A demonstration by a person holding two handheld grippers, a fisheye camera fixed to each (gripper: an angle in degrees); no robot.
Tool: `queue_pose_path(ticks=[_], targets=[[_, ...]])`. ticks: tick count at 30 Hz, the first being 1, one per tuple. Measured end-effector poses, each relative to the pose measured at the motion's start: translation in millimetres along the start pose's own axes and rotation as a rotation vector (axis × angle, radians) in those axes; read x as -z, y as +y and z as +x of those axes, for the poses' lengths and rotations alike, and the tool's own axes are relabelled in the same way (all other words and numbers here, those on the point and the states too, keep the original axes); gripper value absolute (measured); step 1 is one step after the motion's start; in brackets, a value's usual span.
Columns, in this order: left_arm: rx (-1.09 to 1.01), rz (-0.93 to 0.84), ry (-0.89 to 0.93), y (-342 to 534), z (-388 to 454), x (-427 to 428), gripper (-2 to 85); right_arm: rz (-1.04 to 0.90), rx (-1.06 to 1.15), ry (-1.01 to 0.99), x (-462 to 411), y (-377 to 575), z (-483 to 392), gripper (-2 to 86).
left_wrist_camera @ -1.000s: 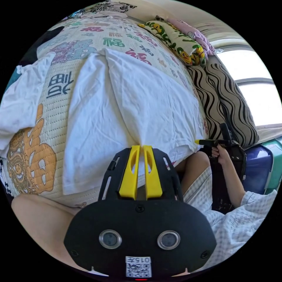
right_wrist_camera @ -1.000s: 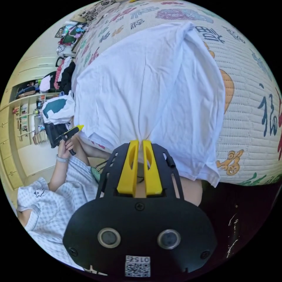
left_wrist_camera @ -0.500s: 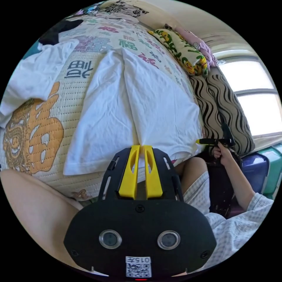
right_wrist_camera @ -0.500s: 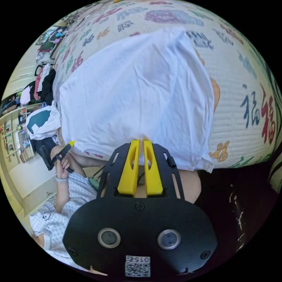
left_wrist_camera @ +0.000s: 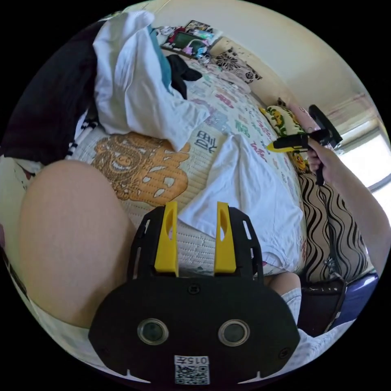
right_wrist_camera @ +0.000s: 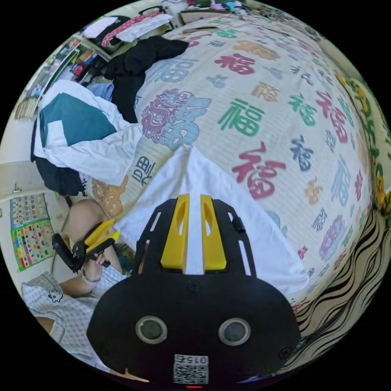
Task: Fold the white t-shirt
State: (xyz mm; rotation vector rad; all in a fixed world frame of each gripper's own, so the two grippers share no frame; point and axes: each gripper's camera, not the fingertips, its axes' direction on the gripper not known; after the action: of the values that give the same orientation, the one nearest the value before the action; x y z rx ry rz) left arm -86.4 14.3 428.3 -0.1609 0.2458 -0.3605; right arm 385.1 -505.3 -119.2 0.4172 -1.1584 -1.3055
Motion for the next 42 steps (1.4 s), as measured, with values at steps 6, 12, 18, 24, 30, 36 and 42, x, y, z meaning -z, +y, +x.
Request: queue_pose_path(ticks=[6,12,18,24,30,36,42], targets=[[0.001,-0.091,0.074,4.4,-16.9,-13.5,6.2,-0.14,0.061,0.122,-59.4,-103.7,-53.9,6.6],[-0.001,-0.136,0.149,9.5,-29.4,-25.6,0.3,-0.325,0.109,0.288,-114.7,-163.4,-81.2,4.4],[-0.015,-0.063,0.173,17.3,-38.7,-14.8,-0.5,-0.388,0.175,0.347,-130.6,-192.7,-109.2,4.9],[0.029,-0.05,0.252,26.1,-55.5,-11.6,-0.6,-0.418,0.166,0.401,-147.2,-206.5,-126.6,6.1],[0.029,-0.038,0.284,35.8,-58.8,-12.5,-0.5,-0.444,0.126,0.322,-143.0,-211.4,-125.6,5.2],[0.035,-0.011,0.307,46.6,-59.7,-10.5,-0.7,-0.479,0.164,0.456,-144.4,-207.3,-133.8,-0.4],[0.065,0.12,0.315,57.4,-62.4,9.8,-0.8,-0.331,0.135,0.455,-88.5,-200.1,-130.0,-0.7]])
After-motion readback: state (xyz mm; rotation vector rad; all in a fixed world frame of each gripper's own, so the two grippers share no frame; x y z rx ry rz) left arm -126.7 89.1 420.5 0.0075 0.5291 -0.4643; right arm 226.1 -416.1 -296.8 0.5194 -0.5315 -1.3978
